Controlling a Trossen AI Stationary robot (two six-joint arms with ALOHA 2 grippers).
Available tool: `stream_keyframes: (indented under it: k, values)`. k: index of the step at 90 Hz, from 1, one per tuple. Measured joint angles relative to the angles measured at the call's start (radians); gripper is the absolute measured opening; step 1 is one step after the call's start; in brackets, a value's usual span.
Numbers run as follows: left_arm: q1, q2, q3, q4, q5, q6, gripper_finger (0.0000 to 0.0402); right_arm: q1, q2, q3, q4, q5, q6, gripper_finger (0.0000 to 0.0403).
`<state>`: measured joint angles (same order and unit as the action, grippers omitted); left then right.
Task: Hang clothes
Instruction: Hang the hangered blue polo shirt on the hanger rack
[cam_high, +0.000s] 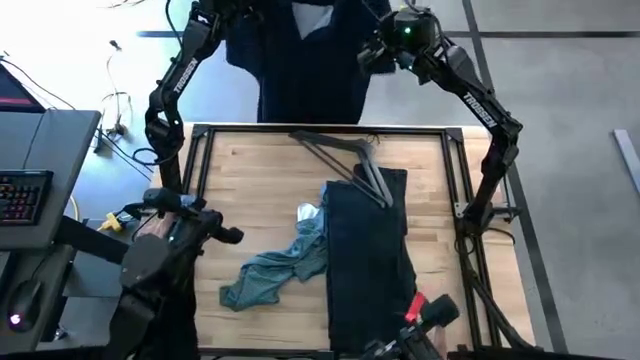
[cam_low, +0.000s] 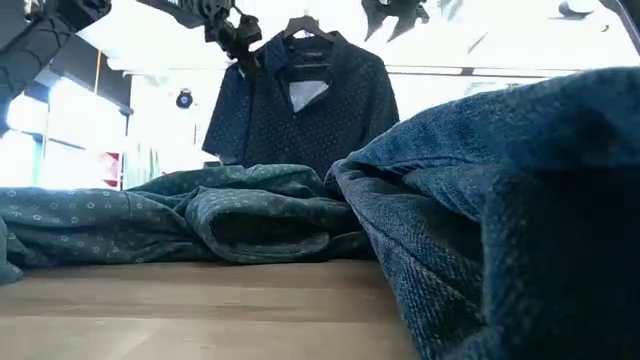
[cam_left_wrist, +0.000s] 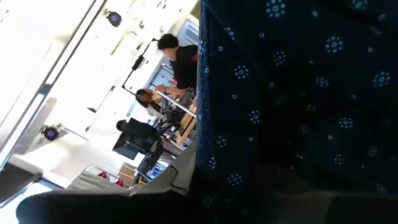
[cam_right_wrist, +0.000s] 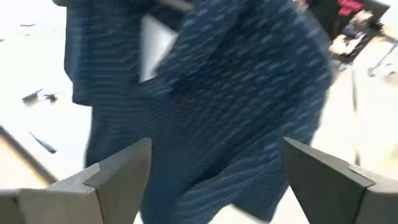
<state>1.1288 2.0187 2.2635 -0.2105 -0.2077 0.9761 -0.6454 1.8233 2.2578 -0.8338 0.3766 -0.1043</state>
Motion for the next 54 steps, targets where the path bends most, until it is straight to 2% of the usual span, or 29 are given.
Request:
stream_keyframes:
  k: [22, 41, 54]
  values:
    - [0.023, 0.052, 0.003, 0.061, -0.003, -0.022, 0.0055, 0.054, 0.000, 0.000, -0.064, -0.007, 0.062, 0.0327]
    - [0.030, 0.129, 0.091, 0.065, -0.003, -0.051, 0.0055, 0.085, 0.001, 0.000, -0.110, -0.011, 0.098, 0.0326]
    - [0.028, 0.132, 0.090, 0.050, 0.040, -0.024, 0.0055, 0.093, 0.002, 0.000, -0.120, -0.011, 0.100, 0.0326]
